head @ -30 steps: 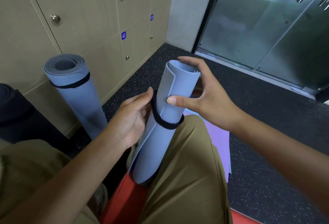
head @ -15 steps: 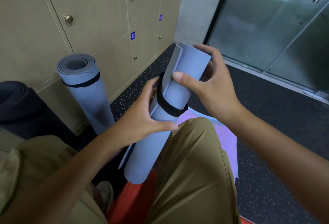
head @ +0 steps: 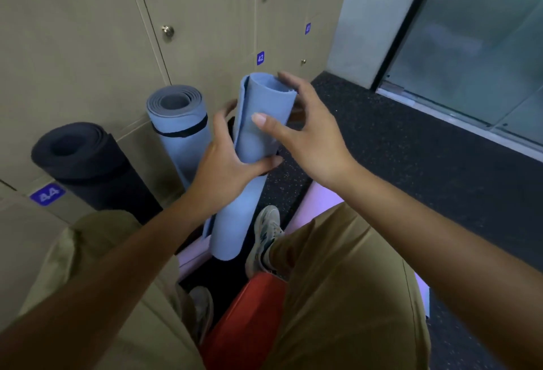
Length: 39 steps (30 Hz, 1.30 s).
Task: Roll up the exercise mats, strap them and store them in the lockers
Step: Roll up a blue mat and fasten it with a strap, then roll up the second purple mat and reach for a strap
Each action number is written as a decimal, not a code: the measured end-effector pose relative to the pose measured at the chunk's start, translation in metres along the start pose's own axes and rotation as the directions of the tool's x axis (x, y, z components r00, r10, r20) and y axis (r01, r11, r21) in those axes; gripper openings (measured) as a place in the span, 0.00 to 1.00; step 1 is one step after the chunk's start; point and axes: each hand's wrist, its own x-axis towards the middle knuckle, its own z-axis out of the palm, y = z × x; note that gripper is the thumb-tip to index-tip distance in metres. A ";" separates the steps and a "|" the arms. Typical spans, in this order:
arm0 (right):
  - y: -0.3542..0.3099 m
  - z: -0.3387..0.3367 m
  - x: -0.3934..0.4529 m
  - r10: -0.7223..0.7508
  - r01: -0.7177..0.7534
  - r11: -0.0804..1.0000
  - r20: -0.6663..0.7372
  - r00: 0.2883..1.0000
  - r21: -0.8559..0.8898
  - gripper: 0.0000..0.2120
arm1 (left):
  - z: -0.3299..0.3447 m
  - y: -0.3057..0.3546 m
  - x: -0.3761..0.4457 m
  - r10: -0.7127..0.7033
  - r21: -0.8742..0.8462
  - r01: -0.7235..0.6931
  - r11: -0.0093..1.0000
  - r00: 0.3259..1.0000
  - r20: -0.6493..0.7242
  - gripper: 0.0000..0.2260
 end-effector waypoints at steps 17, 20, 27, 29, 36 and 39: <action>0.135 0.001 0.043 0.327 -0.267 0.928 0.225 0.918 -0.259 0.22 | -0.053 -0.238 0.020 -0.566 0.430 0.500 0.751 0.824 0.030 0.41; 0.158 -0.002 0.056 0.365 -0.288 0.906 0.229 0.902 -0.311 0.20 | -0.049 -0.275 0.018 -0.616 0.489 0.530 0.692 0.788 0.017 0.41; 0.206 0.006 0.088 0.406 -0.282 0.876 0.284 0.869 -0.391 0.19 | -0.045 -0.348 0.022 -0.719 0.655 0.542 0.527 0.695 0.003 0.49; 0.218 0.007 0.097 0.413 -0.271 0.868 0.300 0.860 -0.416 0.18 | -0.041 -0.361 0.023 -0.747 0.684 0.546 0.484 0.665 -0.003 0.50; 0.266 0.015 0.136 0.526 -0.282 0.796 0.381 0.761 -0.535 0.19 | -0.017 -0.376 0.026 -0.636 0.652 0.485 0.583 0.771 -0.005 0.42; 0.282 0.019 0.150 0.548 -0.302 0.781 0.367 0.751 -0.547 0.18 | -0.014 -0.371 0.027 -0.582 0.643 0.447 0.621 0.813 -0.003 0.36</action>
